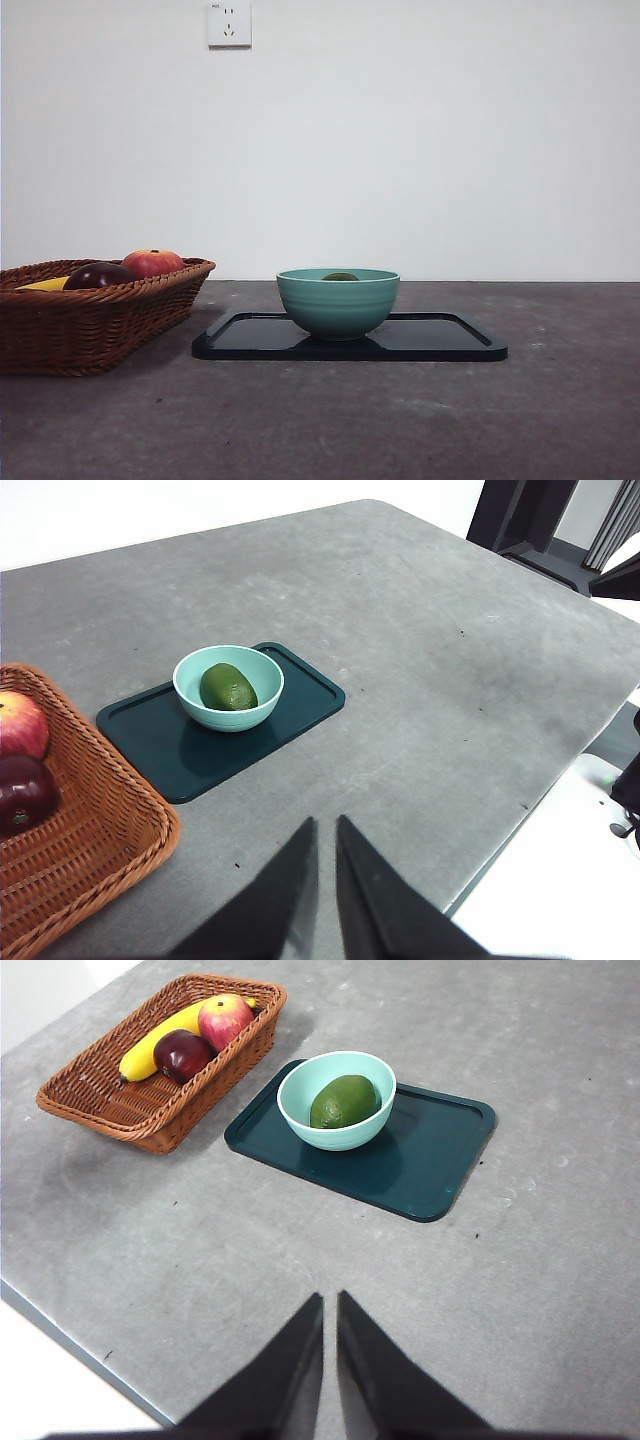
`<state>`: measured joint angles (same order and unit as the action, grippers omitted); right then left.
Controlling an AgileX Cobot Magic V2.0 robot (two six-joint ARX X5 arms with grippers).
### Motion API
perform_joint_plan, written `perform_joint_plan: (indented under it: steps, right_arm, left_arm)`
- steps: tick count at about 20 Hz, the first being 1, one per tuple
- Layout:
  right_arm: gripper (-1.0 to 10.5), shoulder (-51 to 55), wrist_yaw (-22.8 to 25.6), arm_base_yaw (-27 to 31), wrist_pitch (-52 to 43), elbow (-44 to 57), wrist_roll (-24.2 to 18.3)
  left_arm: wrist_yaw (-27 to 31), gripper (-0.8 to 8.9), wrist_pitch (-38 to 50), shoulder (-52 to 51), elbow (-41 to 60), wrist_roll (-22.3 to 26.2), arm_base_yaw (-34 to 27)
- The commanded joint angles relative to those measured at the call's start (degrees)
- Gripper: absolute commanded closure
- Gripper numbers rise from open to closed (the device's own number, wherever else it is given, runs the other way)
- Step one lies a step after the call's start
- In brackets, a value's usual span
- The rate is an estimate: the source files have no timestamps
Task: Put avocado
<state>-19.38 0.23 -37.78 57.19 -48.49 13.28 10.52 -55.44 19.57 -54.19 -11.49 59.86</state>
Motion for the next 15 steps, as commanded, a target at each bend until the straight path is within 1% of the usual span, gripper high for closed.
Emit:
perform_joint_plan:
  steps: [1, 3, 4, 6, 8, 9, 10, 12, 13, 14, 15]
  right_arm:
    - [9.3, -0.15, 0.07, -0.39, -0.66, -0.20, -0.24]
    - [9.3, -0.15, 0.07, -0.39, -0.66, -0.20, -0.24]
    - [9.3, -0.15, 0.07, -0.39, -0.66, -0.20, -0.24]
    - [9.3, -0.15, 0.09, -0.39, -0.66, -0.20, -0.24]
    - [9.3, -0.15, 0.09, -0.39, -0.66, -0.20, -0.24]
    - [9.3, -0.15, 0.07, -0.39, -0.66, -0.20, -0.24]
    - [9.3, -0.15, 0.09, -0.39, -0.66, -0.20, -0.24]
    - [9.3, -0.15, 0.09, -0.39, -0.66, -0.20, -0.24]
    - [9.3, -0.15, 0.09, -0.39, -0.66, -0.20, -0.24]
    - [9.3, -0.15, 0.09, -0.39, -0.66, -0.20, -0.24]
    - [9.3, -0.15, 0.09, -0.39, -0.66, -0.20, -0.24]
  left_arm:
    - [0.20, 7.87, 0.94, 0.11, -0.52, -0.11, 0.55]
    - [0.15, 7.87, 1.03, 0.02, -0.52, -0.13, -0.52]
    - [0.15, 7.87, 1.03, -0.04, -0.50, -0.13, -2.69]
    - [0.17, 7.87, 1.20, 0.00, -0.48, 0.63, -10.23]
    - [0.15, 7.87, 1.07, 0.00, -0.33, 0.09, -20.37]
    - [0.17, 7.87, 1.62, 0.00, 0.15, 2.47, -25.70]
    - [-0.48, 7.87, 3.02, -0.02, 1.20, 6.19, -31.19]
    - [-6.38, 7.87, 9.07, -1.36, 5.95, 16.98, -40.57]
    - [-9.25, 7.87, 13.59, -2.34, 9.49, 20.00, -44.19]
    - [-11.06, 7.87, 18.64, -3.30, 13.66, 20.44, -47.45]
    - [-11.93, 7.87, 23.34, -4.24, 17.88, 19.52, -50.21]
